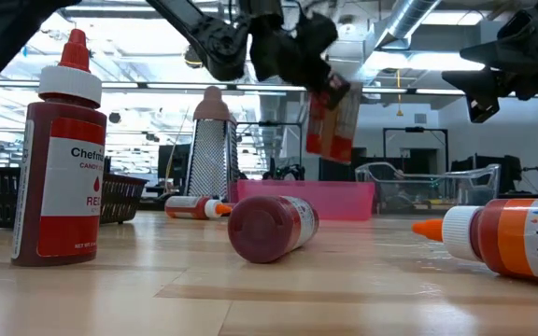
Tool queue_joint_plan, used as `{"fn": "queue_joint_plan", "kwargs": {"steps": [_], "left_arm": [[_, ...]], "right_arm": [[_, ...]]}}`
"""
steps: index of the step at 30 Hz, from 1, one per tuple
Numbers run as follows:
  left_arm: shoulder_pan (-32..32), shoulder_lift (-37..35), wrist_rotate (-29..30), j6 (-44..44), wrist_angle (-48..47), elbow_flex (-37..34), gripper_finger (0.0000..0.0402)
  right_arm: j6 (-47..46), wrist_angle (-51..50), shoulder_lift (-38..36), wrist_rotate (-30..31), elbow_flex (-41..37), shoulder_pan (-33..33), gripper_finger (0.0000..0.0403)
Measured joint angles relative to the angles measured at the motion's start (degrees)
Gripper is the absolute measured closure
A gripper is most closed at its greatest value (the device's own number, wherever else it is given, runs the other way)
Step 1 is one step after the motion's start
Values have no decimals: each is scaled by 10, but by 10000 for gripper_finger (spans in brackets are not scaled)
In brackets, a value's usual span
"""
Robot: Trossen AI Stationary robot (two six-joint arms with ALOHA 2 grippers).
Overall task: Pick & Place Food Item
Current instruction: Put the red popcorn bag into the pink bin, then put the purple donut into the black bin
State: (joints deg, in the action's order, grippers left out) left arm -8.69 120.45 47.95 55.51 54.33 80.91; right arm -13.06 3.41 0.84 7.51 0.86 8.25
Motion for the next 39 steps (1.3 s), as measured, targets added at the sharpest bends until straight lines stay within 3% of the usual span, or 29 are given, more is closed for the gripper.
{"fn": "queue_joint_plan", "kwargs": {"steps": [8,24,29,33,39], "left_arm": [[-19,24,66,8,-4,5,401],[-38,24,52,-26,-31,5,401],[-47,23,44,-80,-78,4,398],[-49,23,36,-112,-105,4,366],[-44,23,26,-115,-106,5,271]], "right_arm": [[0,-4,0,0,0,0,228],[-5,-4,0,0,0,0,228],[-5,-4,0,0,0,0,228],[-5,-4,0,0,0,0,228],[-5,-4,0,-1,0,0,228]]}}
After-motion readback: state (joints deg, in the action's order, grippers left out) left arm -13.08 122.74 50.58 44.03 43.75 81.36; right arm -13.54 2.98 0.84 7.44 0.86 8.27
